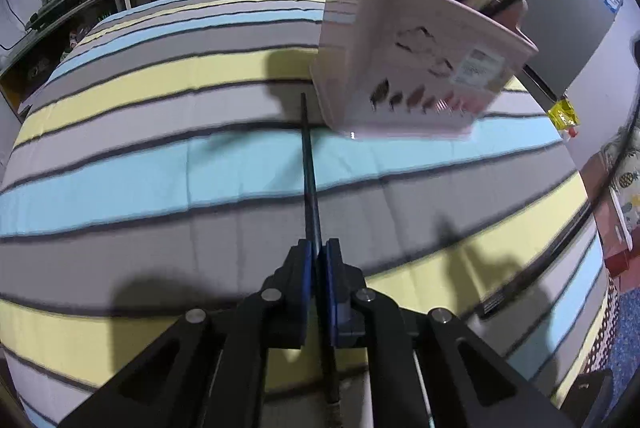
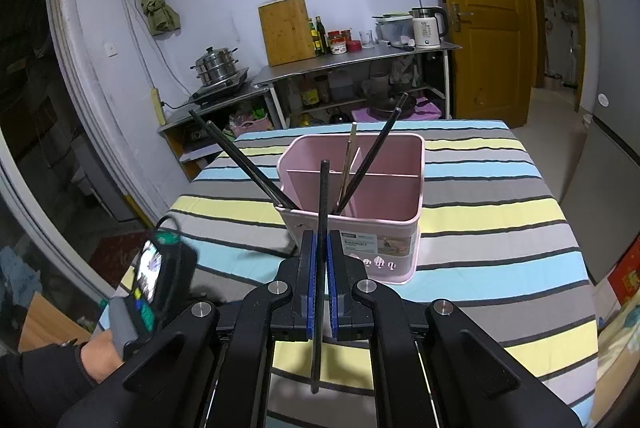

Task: Organize utensils
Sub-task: 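Lift the black chopsticks with both tools and carry them over the pink basket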

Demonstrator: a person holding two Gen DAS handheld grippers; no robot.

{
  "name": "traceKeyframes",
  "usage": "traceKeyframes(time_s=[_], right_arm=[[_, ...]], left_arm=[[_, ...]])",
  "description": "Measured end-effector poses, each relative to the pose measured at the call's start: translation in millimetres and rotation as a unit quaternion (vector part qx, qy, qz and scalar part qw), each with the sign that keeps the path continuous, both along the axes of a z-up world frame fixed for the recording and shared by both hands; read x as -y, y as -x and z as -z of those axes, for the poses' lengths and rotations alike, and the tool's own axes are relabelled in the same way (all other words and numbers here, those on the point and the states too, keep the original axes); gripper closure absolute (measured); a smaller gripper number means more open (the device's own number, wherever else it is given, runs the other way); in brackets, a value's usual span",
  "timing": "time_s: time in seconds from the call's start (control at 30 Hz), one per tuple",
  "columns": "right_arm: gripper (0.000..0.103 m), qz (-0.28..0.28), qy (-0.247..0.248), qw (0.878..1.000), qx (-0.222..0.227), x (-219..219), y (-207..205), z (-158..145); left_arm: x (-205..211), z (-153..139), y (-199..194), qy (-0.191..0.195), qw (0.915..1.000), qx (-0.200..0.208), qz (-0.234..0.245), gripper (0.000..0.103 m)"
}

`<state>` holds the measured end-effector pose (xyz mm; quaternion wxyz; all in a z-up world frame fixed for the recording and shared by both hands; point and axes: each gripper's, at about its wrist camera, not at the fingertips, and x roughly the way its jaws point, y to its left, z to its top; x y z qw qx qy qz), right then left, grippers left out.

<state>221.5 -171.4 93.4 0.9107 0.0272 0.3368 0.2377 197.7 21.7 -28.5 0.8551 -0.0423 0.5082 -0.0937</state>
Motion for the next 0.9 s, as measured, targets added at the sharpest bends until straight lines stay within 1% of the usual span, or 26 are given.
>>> traceKeyframes(time_s=[0.1,0.2,0.27,0.37,0.6,0.7,0.73,0.77,0.8,0.83,0.9], right_arm=[[0.098,0.000,-0.001,1.000,0.001,0,1,0],[0.098,0.000,-0.001,1.000,0.000,0,1,1],[0.098,0.000,-0.002,1.000,0.000,1,1,0],[0.098,-0.001,0.001,1.000,0.001,1,2,0],[0.098,-0.001,0.002,1.000,-0.001,0,3,1],[0.098,0.000,0.002,1.000,-0.002,-1,3,0],[0.098,-0.001,0.001,1.000,-0.002,0,3,0],[0.098,-0.001,0.001,1.000,-0.002,0,3,1],[0.098,0.000,0.001,1.000,-0.002,0,2,0],[0.098,0.000,0.001,1.000,-0.003,-1,2,0],[0.098,0.000,0.001,1.000,-0.003,-1,2,0]], left_arm=[[-7,-1,25,0.003,1.0000,0.000,0.003,0.095],[-14,-4,35,0.018,0.9998,-0.008,0.000,0.095],[-18,-5,26,0.012,0.9999,-0.008,-0.001,0.093],[-16,-7,12,0.006,0.9999,-0.004,-0.009,0.086],[-8,-2,-25,-0.012,0.9999,-0.007,-0.008,0.086],[-5,-2,-31,-0.014,0.9999,-0.007,-0.004,0.086],[-5,-1,-31,-0.015,0.9998,-0.008,-0.002,0.086],[-5,-1,-32,-0.018,0.9998,-0.009,-0.001,0.089],[-4,-2,-32,-0.024,0.9997,-0.010,0.000,0.096],[-4,-2,-32,-0.029,0.9995,-0.011,0.002,0.097],[-6,-5,-31,-0.022,0.9997,-0.013,0.003,0.097]])
